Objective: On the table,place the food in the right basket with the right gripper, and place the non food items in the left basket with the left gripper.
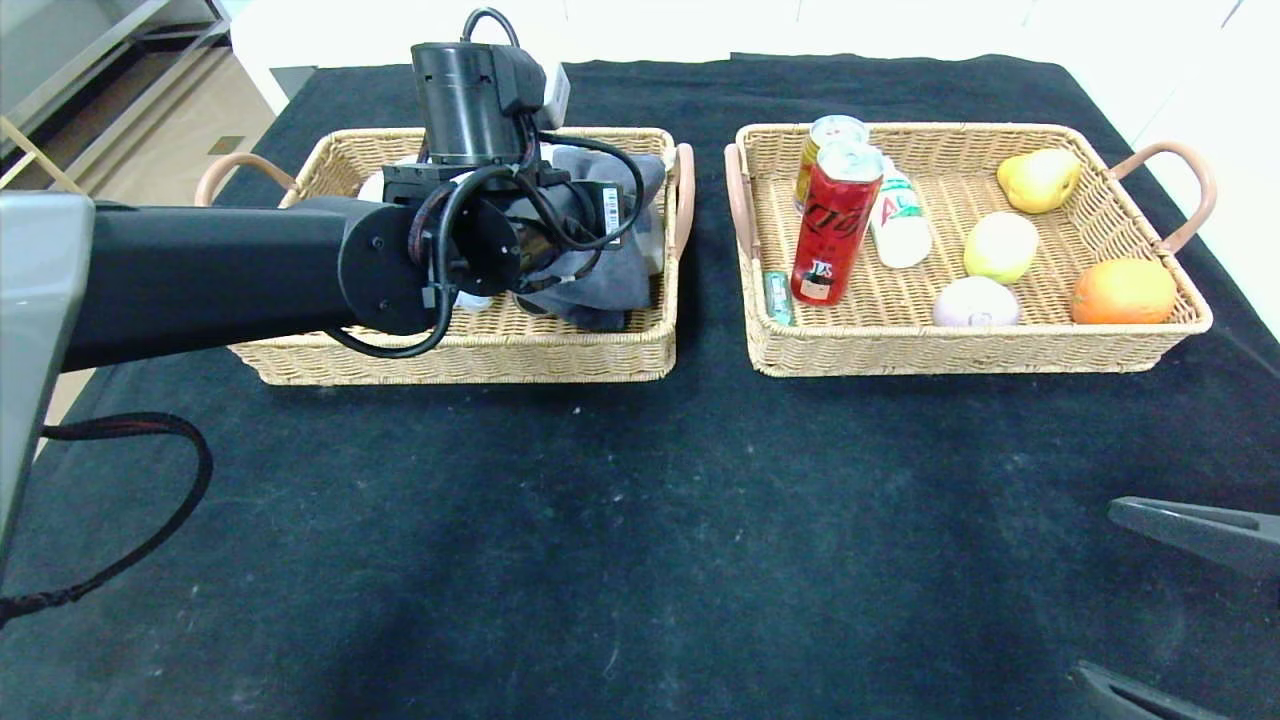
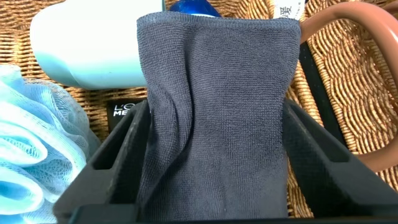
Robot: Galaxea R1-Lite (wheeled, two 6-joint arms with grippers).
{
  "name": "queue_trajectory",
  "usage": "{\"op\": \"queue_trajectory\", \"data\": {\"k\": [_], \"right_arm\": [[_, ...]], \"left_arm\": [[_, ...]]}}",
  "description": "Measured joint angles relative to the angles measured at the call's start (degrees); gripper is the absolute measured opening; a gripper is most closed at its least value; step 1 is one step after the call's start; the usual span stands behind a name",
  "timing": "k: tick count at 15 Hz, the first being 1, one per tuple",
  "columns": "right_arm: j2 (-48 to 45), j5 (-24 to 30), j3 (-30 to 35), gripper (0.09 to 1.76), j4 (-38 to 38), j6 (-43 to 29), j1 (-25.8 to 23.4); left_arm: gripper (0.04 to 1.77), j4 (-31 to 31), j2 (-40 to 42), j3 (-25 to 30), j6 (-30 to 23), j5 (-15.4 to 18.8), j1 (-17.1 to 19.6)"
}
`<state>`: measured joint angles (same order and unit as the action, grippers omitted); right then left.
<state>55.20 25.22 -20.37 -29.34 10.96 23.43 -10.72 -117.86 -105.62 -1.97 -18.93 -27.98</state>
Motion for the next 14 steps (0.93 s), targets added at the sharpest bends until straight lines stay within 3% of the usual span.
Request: {"op": "queue_trajectory", "data": {"k": [8, 14], "right_arm": [[0.00, 0.05, 0.00, 1.71, -0.01, 0.01, 0.00], [0.39, -0.01, 0.26, 1.71, -0.10, 0.76, 0.07]], "left_arm": [[1.62, 0.09, 1.60, 2.10, 0.00, -0.11, -0.07], [1.67, -0.83, 8.35, 12.54, -0.39, 0.06, -1.60]]}}
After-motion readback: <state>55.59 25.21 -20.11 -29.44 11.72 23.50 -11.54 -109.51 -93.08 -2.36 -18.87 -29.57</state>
